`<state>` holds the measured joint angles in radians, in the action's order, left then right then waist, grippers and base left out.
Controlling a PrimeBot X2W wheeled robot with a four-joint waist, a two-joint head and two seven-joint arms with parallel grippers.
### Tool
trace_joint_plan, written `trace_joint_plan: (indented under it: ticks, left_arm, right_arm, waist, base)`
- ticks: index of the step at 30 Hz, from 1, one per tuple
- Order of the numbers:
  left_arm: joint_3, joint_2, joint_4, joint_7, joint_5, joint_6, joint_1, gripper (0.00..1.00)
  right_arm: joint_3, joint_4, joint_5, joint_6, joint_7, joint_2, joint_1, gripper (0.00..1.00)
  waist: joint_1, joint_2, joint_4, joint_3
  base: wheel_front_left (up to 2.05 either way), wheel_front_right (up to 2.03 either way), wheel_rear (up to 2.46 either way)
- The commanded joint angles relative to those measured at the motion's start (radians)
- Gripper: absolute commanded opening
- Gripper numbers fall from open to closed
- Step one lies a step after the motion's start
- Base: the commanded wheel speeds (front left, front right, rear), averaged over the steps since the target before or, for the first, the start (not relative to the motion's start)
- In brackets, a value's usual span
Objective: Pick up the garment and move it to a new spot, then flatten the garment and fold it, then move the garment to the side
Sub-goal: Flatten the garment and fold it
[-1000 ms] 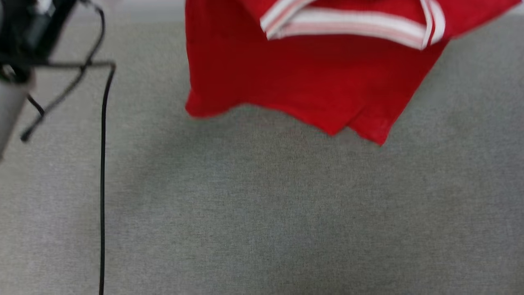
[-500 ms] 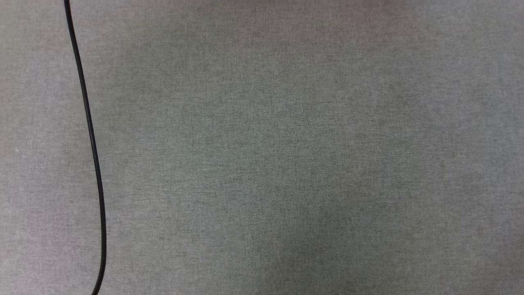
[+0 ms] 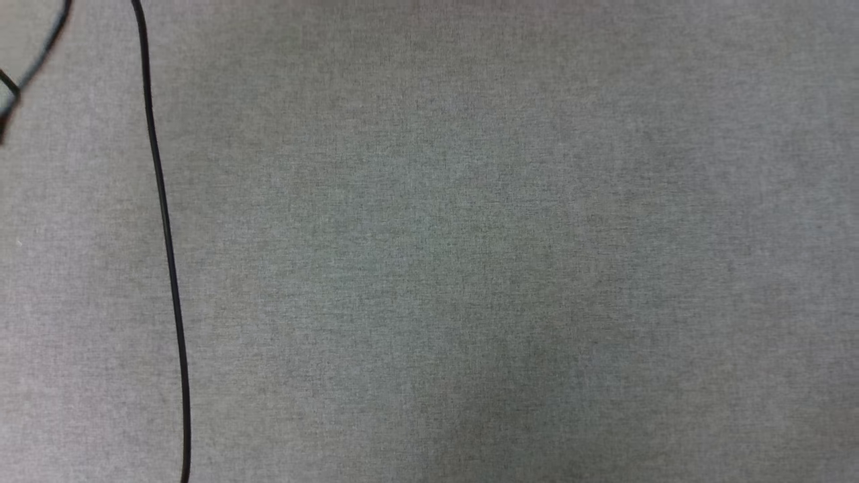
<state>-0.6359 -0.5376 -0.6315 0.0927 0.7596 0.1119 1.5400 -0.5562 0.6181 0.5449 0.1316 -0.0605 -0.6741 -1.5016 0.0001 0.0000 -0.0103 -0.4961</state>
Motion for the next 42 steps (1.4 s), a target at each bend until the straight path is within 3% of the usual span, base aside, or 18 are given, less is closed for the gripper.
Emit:
trace_joint_plan:
  ticks: [1, 7, 12, 21, 34, 42]
  left_arm:
    - [0.001, -0.008, -0.003, 0.019, 0.010, 0.002, -0.044, 0.00]
    - [0.004, -0.051, 0.029, 0.066, 0.036, -0.016, -0.216, 0.00]
    - [-0.007, -0.087, 0.120, 0.074, 0.069, -0.056, -0.416, 0.00]
    - [-0.024, -0.155, 0.306, 0.079, 0.131, -0.173, -0.772, 0.00]
    - [-0.045, -0.206, 0.411, 0.108, 0.235, -0.281, -1.181, 0.00]
    - [-0.054, -0.224, 0.451, 0.117, 0.292, -0.322, -1.358, 0.00]
  right_arm:
    - [-0.032, 0.006, 0.016, -0.002, 0.021, 0.006, 0.043, 0.00]
    - [-0.132, -0.016, 0.084, -0.002, 0.082, 0.000, 0.193, 0.00]
    - [-0.197, -0.047, 0.146, -0.002, 0.112, -0.017, 0.337, 0.00]
    - [-0.256, -0.111, 0.218, -0.002, 0.128, -0.044, 0.589, 0.00]
    - [-0.218, -0.121, 0.267, -0.002, 0.153, 0.001, 0.987, 0.00]
    - [-0.122, -0.152, 0.283, -0.002, 0.142, -0.006, 1.222, 0.00]
  waist:
    - [-0.0001, 0.0000, -0.003, 0.015]
    - [-0.0001, 0.0000, -0.011, 0.065]
    - [-0.0001, 0.0000, -0.008, 0.119]
    - [-0.0001, 0.0000, -0.013, 0.212]
    - [-0.0001, 0.0000, -0.031, 0.378]
    - [-0.0001, 0.0000, -0.028, 0.462]
  base:
    - [0.00, 0.00, 0.00]
    - [0.00, 0.00, 0.00]
    - [0.00, 0.00, 0.00]
    - [0.00, 0.00, 0.00]
    - [0.00, 0.00, 0.00]
    - [0.00, 0.00, 0.00]
